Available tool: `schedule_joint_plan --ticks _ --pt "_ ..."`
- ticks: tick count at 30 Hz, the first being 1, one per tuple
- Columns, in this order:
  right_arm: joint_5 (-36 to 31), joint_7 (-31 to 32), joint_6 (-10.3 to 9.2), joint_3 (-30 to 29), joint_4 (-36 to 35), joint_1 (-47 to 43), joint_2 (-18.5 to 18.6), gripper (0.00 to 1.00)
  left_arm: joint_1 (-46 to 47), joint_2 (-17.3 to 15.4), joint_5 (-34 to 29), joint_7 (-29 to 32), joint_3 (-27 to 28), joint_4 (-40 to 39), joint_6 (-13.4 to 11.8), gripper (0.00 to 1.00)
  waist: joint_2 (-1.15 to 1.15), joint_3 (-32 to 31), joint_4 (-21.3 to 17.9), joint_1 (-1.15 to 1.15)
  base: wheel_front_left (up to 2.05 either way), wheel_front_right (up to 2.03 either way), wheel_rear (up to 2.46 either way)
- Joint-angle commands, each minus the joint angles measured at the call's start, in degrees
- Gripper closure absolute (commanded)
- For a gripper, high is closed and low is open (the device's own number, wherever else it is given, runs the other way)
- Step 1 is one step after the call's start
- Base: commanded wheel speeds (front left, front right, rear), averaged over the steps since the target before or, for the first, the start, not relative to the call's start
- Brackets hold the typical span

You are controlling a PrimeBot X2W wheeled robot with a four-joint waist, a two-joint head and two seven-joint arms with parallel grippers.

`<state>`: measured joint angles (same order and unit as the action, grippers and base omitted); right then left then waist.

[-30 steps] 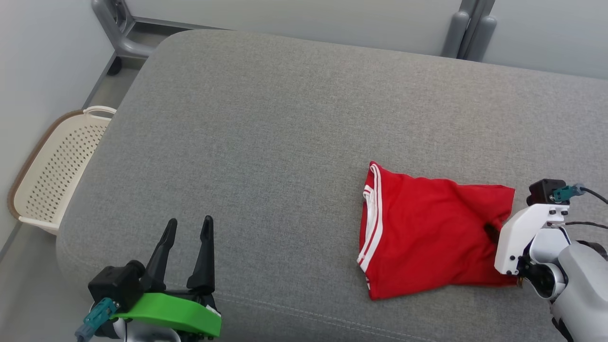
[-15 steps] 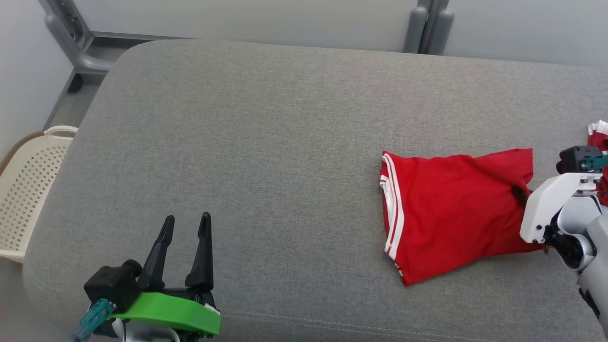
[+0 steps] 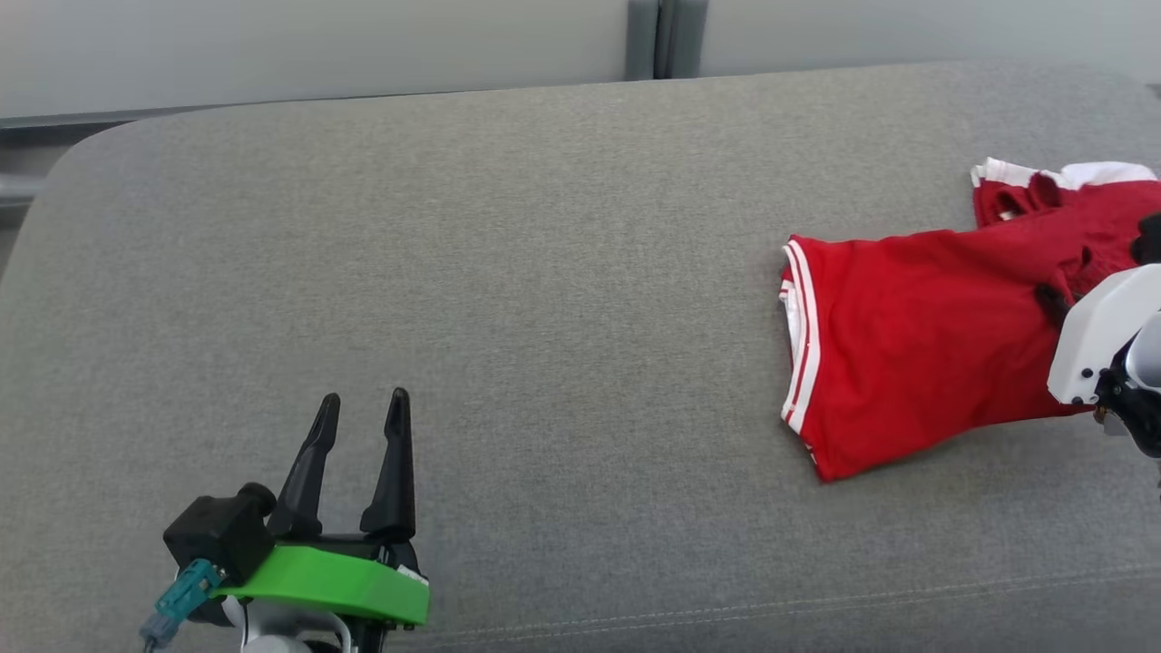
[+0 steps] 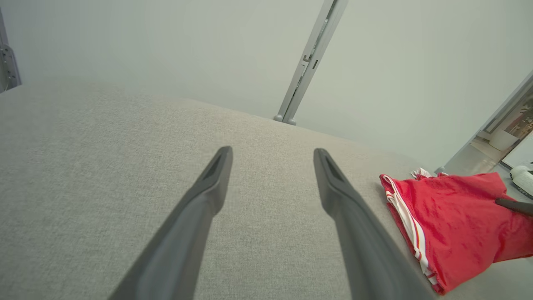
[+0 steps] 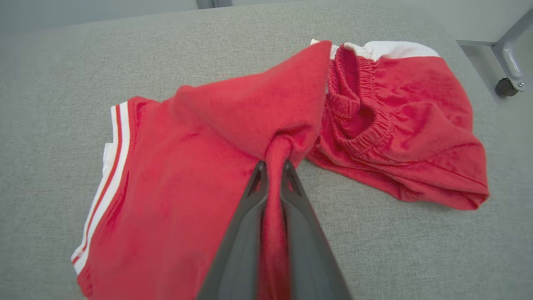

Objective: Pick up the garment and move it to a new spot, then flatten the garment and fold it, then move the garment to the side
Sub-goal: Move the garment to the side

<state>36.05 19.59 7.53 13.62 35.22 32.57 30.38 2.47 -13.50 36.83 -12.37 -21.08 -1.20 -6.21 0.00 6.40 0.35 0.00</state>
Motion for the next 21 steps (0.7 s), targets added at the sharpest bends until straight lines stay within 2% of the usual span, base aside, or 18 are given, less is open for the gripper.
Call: schedule_joint_plan --ticks 1,7,14,21 --pt "-0.59 0.21 -0.09 -0.47 -0.56 0.85 -0.07 1.00 1.24 0.00 -0.19 -0.25 -0.07 0.32 0.15 0.00 0.00 1.89 -3.70 0.00 0.00 0.00 0.00" --pt "-2.29 0.52 -0.09 -1.60 -1.15 1.98 -2.00 1.00 2.56 0.23 -0.53 -0.43 -0.35 0.76 0.42 0.00 0.00 2.98 -4.25 0.00 0.00 0.00 0.00" --pt "-5.03 1.34 -0.07 -2.66 -0.74 5.60 -4.28 1.00 3.06 -0.02 -0.14 -0.55 -0.08 1.17 0.53 0.00 0.00 3.54 -3.14 0.00 0.00 0.00 0.00" --pt "-7.40 2.24 -0.07 -4.54 0.04 10.74 -3.85 1.00 3.17 -0.56 -0.08 -0.91 0.52 0.17 0.14 0.00 0.00 4.65 -3.20 0.00 0.00 0.00 0.00"
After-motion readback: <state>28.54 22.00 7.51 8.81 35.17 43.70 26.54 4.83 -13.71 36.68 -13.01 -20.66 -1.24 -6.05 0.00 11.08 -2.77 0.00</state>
